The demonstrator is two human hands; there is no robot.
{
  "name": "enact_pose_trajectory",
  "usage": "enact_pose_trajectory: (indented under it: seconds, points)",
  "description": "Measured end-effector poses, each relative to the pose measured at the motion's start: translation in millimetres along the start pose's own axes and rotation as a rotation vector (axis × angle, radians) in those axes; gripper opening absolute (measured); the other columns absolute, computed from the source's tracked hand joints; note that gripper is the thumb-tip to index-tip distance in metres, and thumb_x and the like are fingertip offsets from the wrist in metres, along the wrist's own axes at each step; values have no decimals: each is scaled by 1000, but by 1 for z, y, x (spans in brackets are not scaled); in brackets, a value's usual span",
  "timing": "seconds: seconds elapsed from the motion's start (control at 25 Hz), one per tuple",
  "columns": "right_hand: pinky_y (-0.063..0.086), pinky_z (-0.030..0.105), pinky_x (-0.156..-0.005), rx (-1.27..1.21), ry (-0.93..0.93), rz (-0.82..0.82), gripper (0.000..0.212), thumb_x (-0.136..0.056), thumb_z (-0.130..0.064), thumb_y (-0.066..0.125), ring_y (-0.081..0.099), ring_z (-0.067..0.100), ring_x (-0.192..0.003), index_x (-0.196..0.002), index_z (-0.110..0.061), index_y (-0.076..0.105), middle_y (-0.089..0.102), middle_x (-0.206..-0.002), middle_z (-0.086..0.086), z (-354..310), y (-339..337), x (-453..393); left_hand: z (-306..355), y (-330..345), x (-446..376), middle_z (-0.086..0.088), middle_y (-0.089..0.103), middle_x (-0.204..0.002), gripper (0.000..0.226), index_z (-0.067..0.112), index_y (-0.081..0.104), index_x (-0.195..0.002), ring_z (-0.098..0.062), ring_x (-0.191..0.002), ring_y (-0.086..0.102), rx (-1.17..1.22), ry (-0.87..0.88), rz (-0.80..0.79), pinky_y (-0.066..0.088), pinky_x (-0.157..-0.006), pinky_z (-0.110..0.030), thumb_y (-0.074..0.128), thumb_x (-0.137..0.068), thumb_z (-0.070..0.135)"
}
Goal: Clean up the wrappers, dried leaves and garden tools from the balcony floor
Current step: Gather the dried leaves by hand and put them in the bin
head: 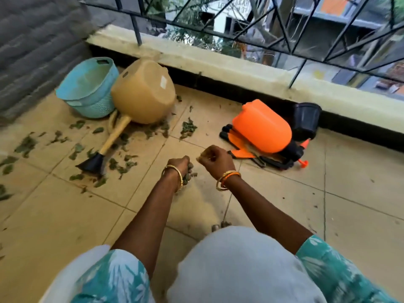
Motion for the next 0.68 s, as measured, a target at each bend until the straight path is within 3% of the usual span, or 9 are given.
enact_pose_trajectory:
  seconds: [0.12,0.32,0.44,0.6,0.68]
  points:
    - [51,33,-71,-31,81,6,12,-82,-4,59,62,18,-68,-89,-8,68,69,-83,10,37,-9,-54,5,0,-33,0,36,-39,41,13,40,-55,-14,-28,31,147,-90,8,24,-34,-9,47,-95,21]
    - [43,23,-82,155,-33,-184,26,-83,-9,61,59,24,-105,-108,-8,66,65,-112,12,46,27,-143,4,-9,-77,5,28,-35,44,19,31,-51,-11,-26,29,553,-133,35,23,-33,-9,48,-91,21]
    - [37,28,-97,315,-116,-228,46,-83,-17,64,45,31,-122,-127,-9,52,46,-134,17,52,62,-183,-7,-14,-104,6,34,-37,40,18,36,-53,-9,-27,29,624,-148,10,21,-33,-9,42,-92,20]
    - [18,45,-114,516,-271,-242,96,-72,-49,73,9,35,-141,-146,-17,21,7,-154,17,47,103,-205,-25,-16,-122,6,42,-42,36,17,41,-60,-7,-27,33,617,-190,2,23,-33,-8,40,-96,23]
    - [14,48,-115,612,-351,-283,97,-73,-57,68,5,35,-142,-148,-20,18,5,-155,15,42,119,-212,-27,-20,-126,6,45,-42,36,17,42,-61,-7,-28,33,581,-191,21,24,-33,-9,41,-97,23]
Point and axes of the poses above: each hand's wrist, its own x-axis away from the middle knuckle, its own y-axis out of the palm, z = x × y, the point moved 7 cm from there along -x, towards the middle knuckle
